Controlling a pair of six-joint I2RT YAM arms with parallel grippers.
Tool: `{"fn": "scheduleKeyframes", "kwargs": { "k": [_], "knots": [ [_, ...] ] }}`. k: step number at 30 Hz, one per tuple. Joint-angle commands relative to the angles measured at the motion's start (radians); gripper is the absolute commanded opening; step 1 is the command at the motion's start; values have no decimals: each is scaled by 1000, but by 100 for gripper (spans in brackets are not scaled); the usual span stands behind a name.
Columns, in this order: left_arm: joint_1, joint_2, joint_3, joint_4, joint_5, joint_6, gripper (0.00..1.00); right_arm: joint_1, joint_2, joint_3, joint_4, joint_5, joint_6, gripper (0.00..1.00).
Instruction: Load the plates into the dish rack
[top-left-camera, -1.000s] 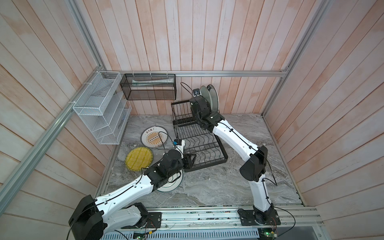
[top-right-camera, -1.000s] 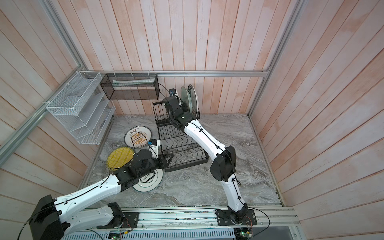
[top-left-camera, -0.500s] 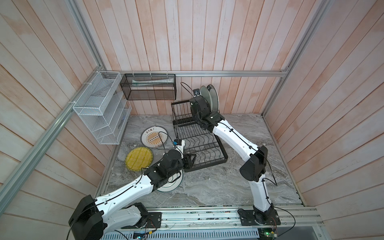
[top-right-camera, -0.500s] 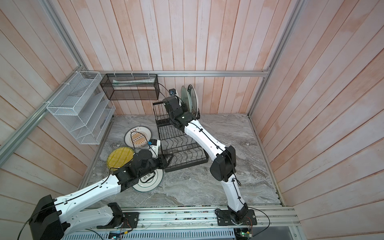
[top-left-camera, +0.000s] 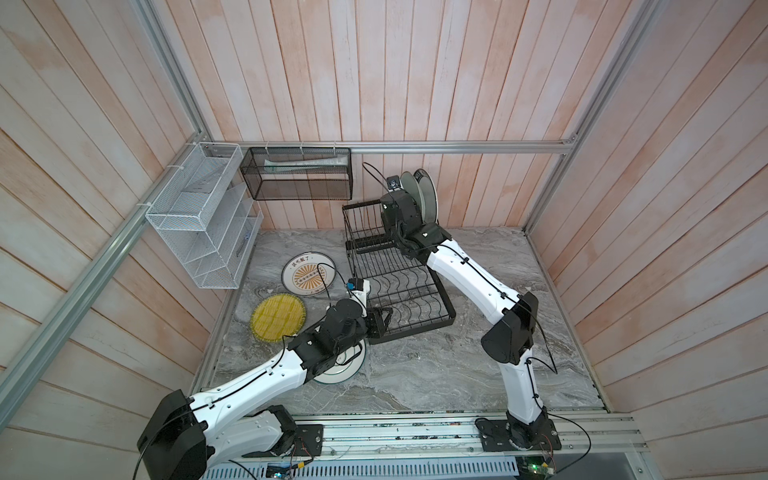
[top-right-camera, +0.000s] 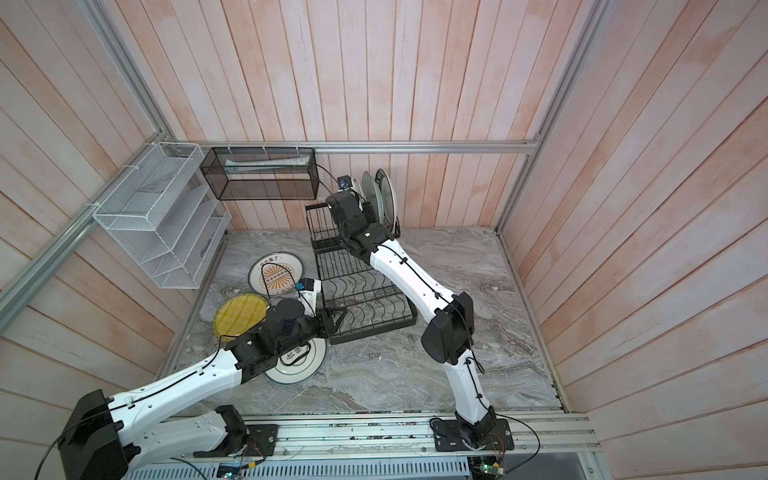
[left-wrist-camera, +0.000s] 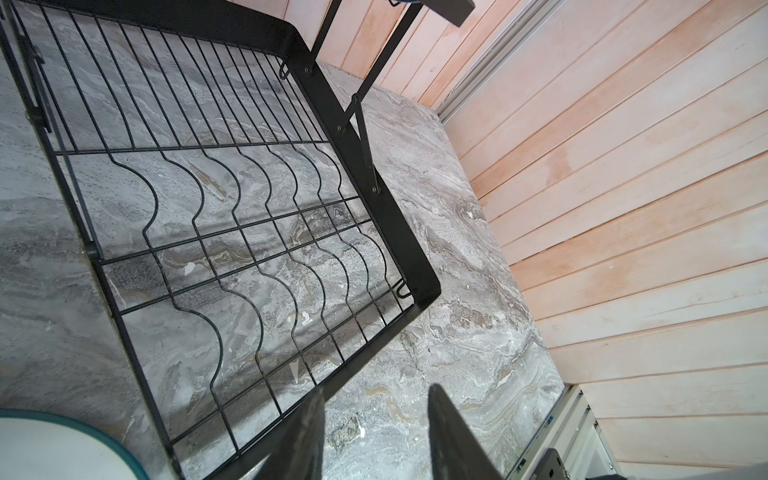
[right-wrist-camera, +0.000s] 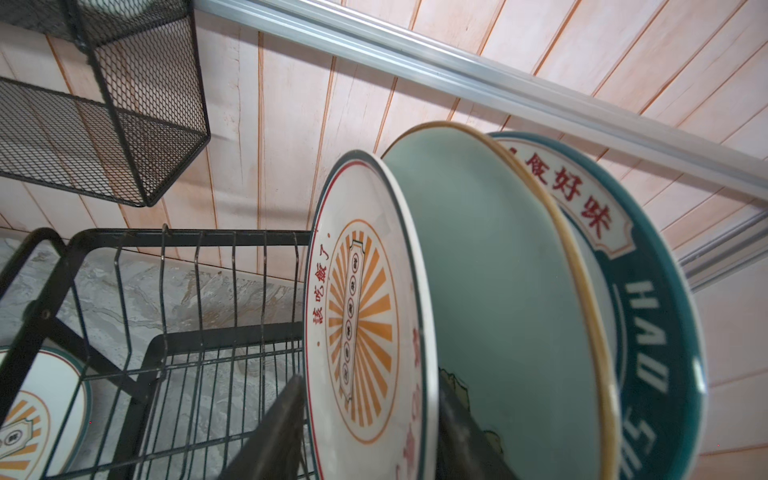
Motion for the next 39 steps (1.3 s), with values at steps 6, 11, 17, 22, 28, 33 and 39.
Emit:
{"fn": "scheduleKeyframes", "kwargs": {
  "k": [6, 11, 17, 22, 28, 33, 39],
  "knots": [
    [-4, 14, 49, -12, 3, -3, 42, 25, -95, -44, 57, -15, -26, 56],
    [-3, 16, 52, -16, 0, -6, 42, 52, -160, -112, 109, -9, -50, 57],
    [-3, 23, 58, -50, -33, -2, 43, 74, -278, -231, 190, -12, -60, 57],
    [-4, 22, 79, -108, -75, 18, 43, 76, -433, -423, 309, -102, -61, 61],
    [-4, 4, 102, -190, -172, 43, 44, 71, -638, -660, 443, -204, -53, 65],
    [-3, -25, 100, -215, -228, 67, 46, 53, -780, -823, 491, -252, -27, 68],
    [20, -23, 109, -247, -240, 85, 49, 23, -867, -961, 474, -279, 40, 69]
  ]
}}
